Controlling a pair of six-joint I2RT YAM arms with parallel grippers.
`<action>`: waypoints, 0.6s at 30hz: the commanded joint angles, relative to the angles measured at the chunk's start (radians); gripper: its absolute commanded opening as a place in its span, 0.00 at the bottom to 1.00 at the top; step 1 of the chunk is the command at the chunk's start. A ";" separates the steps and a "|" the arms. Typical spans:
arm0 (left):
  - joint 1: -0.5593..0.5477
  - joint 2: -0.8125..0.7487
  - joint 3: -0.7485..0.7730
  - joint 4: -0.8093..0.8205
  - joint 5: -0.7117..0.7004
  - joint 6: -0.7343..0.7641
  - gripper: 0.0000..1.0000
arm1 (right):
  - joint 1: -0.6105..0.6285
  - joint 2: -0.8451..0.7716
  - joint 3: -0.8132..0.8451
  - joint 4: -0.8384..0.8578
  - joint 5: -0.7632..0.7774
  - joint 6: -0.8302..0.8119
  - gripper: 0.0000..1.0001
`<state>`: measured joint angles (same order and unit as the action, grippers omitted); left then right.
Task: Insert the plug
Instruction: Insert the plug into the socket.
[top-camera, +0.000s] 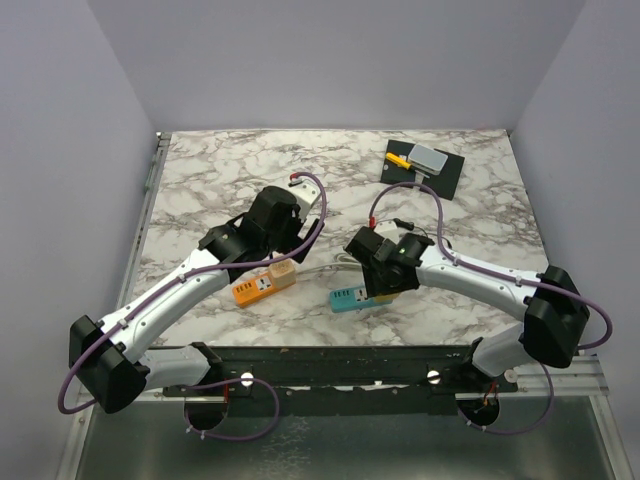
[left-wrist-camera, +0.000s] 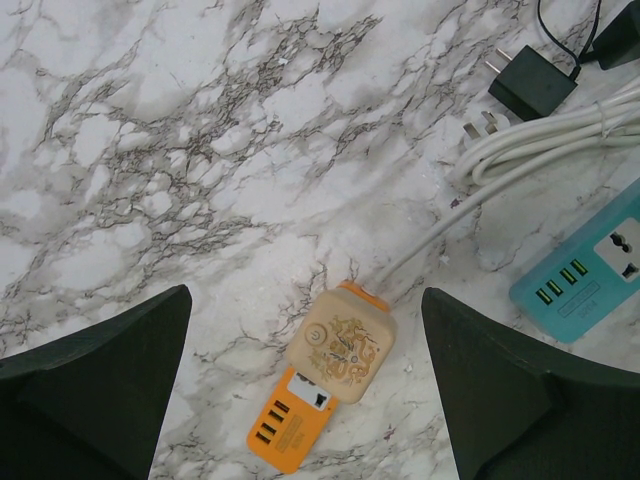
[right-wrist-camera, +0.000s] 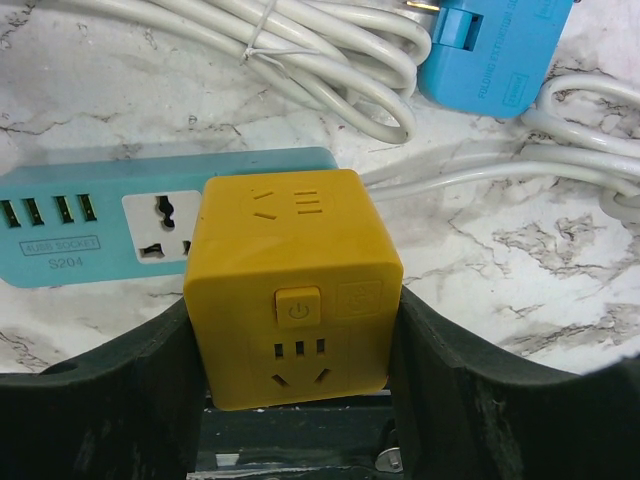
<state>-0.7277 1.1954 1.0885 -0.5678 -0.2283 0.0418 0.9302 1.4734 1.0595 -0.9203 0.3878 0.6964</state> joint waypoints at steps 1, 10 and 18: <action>0.004 -0.002 0.043 -0.007 -0.009 -0.019 0.99 | 0.011 0.062 -0.044 -0.033 -0.063 0.044 0.01; 0.004 0.002 0.047 -0.011 -0.008 -0.021 0.99 | 0.012 0.054 0.034 -0.109 -0.031 0.008 0.01; 0.004 0.009 0.054 -0.012 -0.001 -0.033 0.99 | 0.010 0.035 0.035 -0.101 -0.039 0.000 0.01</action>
<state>-0.7277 1.1973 1.1091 -0.5713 -0.2283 0.0334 0.9333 1.5009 1.1004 -0.9745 0.3801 0.6987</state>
